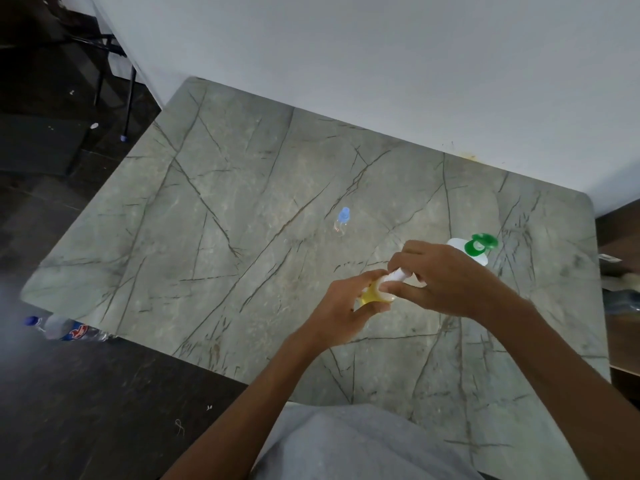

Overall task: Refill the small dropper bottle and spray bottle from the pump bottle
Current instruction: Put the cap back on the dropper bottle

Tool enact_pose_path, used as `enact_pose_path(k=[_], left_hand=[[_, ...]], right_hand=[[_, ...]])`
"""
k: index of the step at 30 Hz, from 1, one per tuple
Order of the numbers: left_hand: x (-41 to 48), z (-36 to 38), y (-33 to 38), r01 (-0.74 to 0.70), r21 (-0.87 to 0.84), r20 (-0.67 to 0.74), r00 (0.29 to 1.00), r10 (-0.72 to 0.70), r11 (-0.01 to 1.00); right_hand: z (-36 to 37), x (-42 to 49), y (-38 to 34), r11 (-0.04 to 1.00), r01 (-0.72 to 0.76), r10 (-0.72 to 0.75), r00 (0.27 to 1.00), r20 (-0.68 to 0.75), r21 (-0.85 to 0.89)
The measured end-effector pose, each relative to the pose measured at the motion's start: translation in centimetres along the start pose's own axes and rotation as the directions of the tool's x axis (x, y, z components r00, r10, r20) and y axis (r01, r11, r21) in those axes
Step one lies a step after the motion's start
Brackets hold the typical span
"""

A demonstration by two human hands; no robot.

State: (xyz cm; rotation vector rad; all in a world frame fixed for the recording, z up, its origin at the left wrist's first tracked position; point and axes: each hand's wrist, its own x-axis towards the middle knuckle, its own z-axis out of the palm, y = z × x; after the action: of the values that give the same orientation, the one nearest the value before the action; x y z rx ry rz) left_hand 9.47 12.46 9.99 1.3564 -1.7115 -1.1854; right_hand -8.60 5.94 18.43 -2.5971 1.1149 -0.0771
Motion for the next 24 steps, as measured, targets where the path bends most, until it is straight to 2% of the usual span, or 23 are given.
enact_pose_path(k=[3, 6, 14, 18, 21, 24], left_hand=[[0.1, -0.2, 0.1, -0.014, -0.003, 0.019, 1.000, 0.015, 1.000], [0.3, -0.3, 0.1, -0.011, -0.004, -0.005, 1.000, 0.011, 1.000], [-0.4, 0.6, 0.1, 0.005, 0.007, -0.175, 0.985, -0.004, 1.000], [-0.8, 1.2, 0.1, -0.011, -0.020, -0.198, 0.980, 0.007, 1.000], [-0.6, 1.4, -0.4, 0.001, -0.071, -0.233, 0.972, -0.018, 0.997], [-0.1, 1.2, -0.6, 0.058, -0.129, -0.281, 0.955, -0.093, 0.990]], right_hand=[[0.1, 0.4, -0.1, 0.999, 0.047, -0.047, 0.998, 0.043, -0.008], [0.3, 0.7, -0.4, 0.998, 0.060, -0.061, 0.998, 0.006, 0.019], [2.1, 0.8, -0.7, 0.974, -0.036, 0.068, 0.988, -0.140, 0.224], [2.6, 0.4, -0.5, 0.955, -0.088, 0.134, 0.980, -0.147, 0.283], [2.8, -0.7, 0.2, 0.835, -0.186, 0.312, 0.935, -0.168, 0.517], [4.6, -2.1, 0.1, 0.677, -0.224, 0.510, 0.830, -0.227, 0.701]])
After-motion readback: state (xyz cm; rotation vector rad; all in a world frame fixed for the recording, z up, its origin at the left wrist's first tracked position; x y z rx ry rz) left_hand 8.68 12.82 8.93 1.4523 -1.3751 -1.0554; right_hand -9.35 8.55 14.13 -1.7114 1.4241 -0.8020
